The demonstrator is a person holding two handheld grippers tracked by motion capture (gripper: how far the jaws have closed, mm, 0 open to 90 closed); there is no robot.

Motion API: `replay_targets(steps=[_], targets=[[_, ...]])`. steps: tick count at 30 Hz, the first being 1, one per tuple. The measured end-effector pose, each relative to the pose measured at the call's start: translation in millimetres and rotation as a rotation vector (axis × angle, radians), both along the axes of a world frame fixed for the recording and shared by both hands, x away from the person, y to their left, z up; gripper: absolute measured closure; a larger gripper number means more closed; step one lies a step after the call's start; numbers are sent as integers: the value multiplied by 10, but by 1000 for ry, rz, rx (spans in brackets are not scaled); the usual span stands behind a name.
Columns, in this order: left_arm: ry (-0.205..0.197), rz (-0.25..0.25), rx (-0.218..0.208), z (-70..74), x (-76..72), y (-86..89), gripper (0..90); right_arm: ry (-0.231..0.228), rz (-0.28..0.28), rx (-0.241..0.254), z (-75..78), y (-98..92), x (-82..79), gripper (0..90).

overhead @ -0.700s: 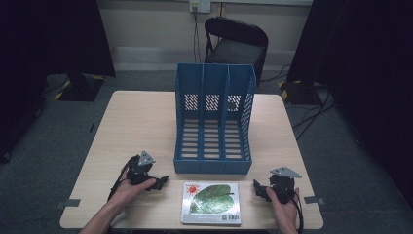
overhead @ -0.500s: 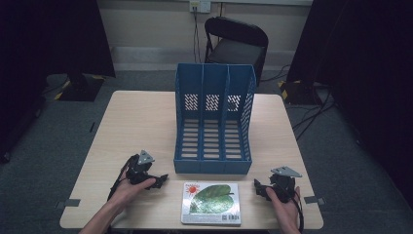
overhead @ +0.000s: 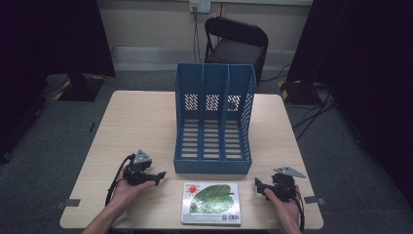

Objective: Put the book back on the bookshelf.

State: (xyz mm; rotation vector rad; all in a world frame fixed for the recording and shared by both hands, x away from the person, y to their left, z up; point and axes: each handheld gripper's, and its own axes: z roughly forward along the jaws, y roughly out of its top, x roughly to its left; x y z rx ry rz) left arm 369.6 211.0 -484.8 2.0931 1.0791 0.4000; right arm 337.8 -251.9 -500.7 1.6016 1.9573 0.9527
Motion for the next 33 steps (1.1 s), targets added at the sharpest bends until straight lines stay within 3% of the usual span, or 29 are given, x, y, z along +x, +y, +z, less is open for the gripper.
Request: replay_targets(steps=[5,9,11,17,20,23,25,28,30,33], targets=[[38,-36,-39,60,-97,-97,277,-40,78,-8,85,124,-78,219],[62,-96,-67,106,-171,-216,300,-74,152,-30,206,228,-181,260],[64,-111,-69,115,-188,-238,308,-77,163,-18,232,238,-210,258],[100,-181,-104,95,-259,-376,393,-32,252,35,275,348,-398,278],[108,-203,-116,77,-268,-433,430,-28,267,17,254,401,-456,295],[135,-251,-141,59,-286,-503,482,-16,333,19,230,514,-523,343],[139,-263,-134,53,-292,-527,496,-10,351,19,218,546,-532,352],[157,-281,-133,32,-313,-597,523,23,426,26,176,631,-531,438],[164,-283,-128,17,-325,-642,525,29,445,12,156,658,-516,443],[178,-278,-122,-18,-308,-662,524,48,455,37,133,666,-493,462]])
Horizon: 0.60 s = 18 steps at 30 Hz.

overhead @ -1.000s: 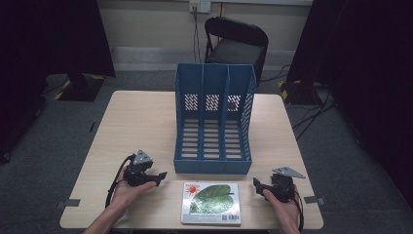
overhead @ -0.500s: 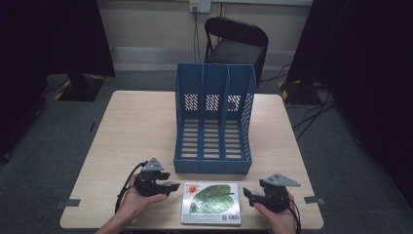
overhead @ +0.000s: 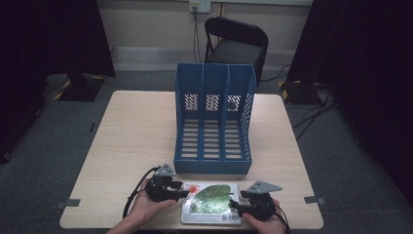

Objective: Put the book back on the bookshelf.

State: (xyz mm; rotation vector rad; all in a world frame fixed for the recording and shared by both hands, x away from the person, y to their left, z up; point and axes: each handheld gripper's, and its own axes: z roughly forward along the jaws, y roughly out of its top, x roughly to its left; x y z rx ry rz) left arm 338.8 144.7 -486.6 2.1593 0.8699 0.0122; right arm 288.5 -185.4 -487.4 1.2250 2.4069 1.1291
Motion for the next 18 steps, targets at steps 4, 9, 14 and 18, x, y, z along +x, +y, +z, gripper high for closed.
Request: replay_targets(steps=[4,9,14,18], targets=[[7,-3,17,-34,3,-54,535,24,17,27,-18,8,16,467],[-27,0,25,-38,21,-62,541,16,25,8,-6,36,25,466],[-14,17,19,-40,67,-33,540,22,12,6,-1,75,53,468],[-79,9,59,-17,80,-55,554,28,26,-11,14,133,72,426]])
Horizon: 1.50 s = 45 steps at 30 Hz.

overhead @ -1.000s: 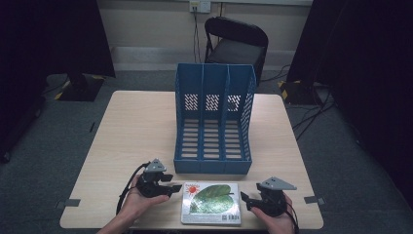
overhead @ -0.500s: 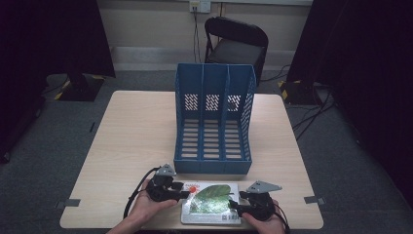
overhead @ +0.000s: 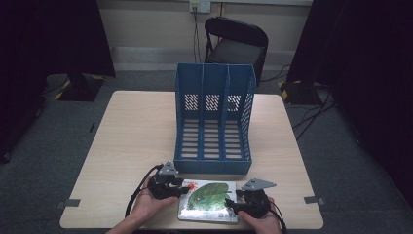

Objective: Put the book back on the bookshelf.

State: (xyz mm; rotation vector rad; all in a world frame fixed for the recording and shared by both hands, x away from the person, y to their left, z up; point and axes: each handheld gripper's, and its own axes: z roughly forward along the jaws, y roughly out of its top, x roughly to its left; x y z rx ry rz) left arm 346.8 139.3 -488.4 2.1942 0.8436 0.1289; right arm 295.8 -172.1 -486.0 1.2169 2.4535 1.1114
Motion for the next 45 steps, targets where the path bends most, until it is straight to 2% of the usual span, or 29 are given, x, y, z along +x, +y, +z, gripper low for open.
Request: replay_targets(steps=[3,6,7,8,9,12,16,19,21,25,26,29,31,34,35,37,38,40,42,45], targets=[[16,25,-17,-9,8,17,560,0,28,-16,8,25,-3,410],[33,49,-20,-15,16,35,545,-5,30,-8,-1,18,-4,410],[42,59,-21,-22,25,47,494,-4,29,-1,-7,14,-3,402],[58,79,-37,-39,37,63,433,-7,36,-1,-14,21,-11,358],[61,82,-55,-49,44,82,433,-6,40,0,-21,28,-17,340],[47,60,-47,-52,19,47,407,6,36,13,-33,24,-21,323],[39,54,-47,-58,6,-3,354,24,50,20,-42,24,-7,288],[60,76,-68,-59,-6,-8,323,39,57,21,-48,25,-14,245],[54,66,-57,-58,-15,-14,301,59,69,21,-60,33,-31,202],[57,68,-80,-72,-10,-31,258,68,74,19,-58,39,-47,194],[53,65,-90,-81,-7,-39,257,66,78,16,-60,47,-50,179],[41,63,-84,-85,-24,-56,254,64,87,12,-61,64,-54,156],[47,66,-88,-83,-26,-56,239,68,91,13,-64,78,-56,133],[84,85,-137,-80,4,-4,270,81,92,35,-68,67,-50,120],[84,85,-137,-80,4,-4,272,81,92,35,-68,67,-50,120],[105,93,-164,-78,20,23,273,84,96,38,-66,56,-58,134],[113,94,-177,-54,22,45,289,116,96,70,-55,15,-89,161],[119,93,-191,-42,16,50,291,121,102,75,-48,-7,-116,184],[119,84,-213,-15,10,68,316,106,97,46,-34,-36,-178,166],[125,84,-224,-7,8,72,321,105,106,57,-34,-25,-189,147]])
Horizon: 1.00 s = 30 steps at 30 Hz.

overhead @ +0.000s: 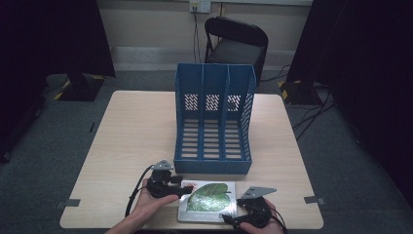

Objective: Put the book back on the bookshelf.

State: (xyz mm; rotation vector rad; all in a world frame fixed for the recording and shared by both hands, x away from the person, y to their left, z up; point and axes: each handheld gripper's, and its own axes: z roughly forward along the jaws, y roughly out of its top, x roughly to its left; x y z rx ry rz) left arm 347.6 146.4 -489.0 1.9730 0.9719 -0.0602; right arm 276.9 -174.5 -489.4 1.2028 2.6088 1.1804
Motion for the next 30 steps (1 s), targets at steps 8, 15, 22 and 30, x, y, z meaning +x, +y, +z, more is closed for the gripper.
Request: replay_targets(steps=[8,15,22,30], targets=[[32,15,-42,10,28,45,351,-14,8,-39,-22,69,-18,85],[51,41,-148,65,36,131,378,-33,12,-67,-26,101,-46,75],[70,53,-170,58,55,131,368,-63,15,-98,-36,131,-71,68],[92,64,-218,94,56,163,370,-79,30,-110,-43,135,-77,66]])
